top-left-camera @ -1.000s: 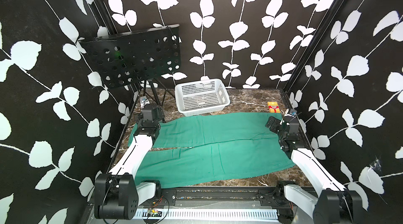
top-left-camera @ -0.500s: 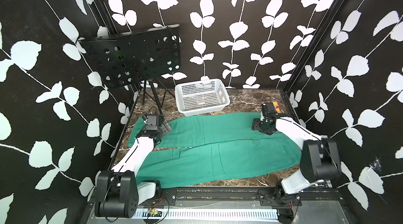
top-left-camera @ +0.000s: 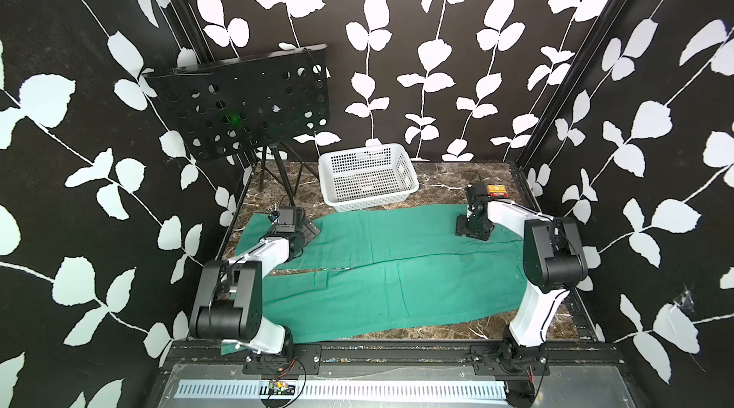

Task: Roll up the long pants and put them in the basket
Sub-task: Adjust the long pant at the center of the board.

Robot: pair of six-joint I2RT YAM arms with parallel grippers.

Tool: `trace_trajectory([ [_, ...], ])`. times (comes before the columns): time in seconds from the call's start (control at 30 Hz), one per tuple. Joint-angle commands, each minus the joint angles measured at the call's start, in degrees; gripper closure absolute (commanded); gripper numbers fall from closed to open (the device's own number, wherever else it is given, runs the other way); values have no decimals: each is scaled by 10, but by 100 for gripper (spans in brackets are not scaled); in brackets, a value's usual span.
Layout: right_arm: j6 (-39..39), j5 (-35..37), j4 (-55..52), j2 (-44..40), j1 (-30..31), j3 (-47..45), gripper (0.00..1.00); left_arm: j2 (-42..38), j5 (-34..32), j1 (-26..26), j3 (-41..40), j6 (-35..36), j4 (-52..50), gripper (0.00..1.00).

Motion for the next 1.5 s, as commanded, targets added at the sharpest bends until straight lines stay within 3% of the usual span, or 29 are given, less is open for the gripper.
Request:
trace_trajectory([
  [0.0,-5,40,-10,32,-35,29,38,12,24,1,16,-11,29,1],
  [0.17,-13,50,-16,60,-57,78,38,28,27,1,44,0,2,1],
  [0.3,-29,13,-15,43,-54,103,30,1,6,1,58,-8,-41,1],
  [0.5,-22,-7,-12,-68,-17,54,24,-95,-59,0,78,-95,-264,1],
  [0.67,0,-22,-36,-143,32,-18,25,-171,-42,0,42,-161,-403,1],
  [0.87,27,-39,-38,-208,92,-81,25,-243,-23,1,-74,-185,-301,1],
  [1.07,43,-45,-23,-238,98,-110,24,-225,-31,8,-141,-194,-172,1],
  [1.27,37,-26,-24,-263,98,-113,24,-146,-27,48,-109,-127,-130,1],
  [1.47,35,-22,-27,-288,99,-129,24,-121,-10,73,-50,-96,-202,1],
])
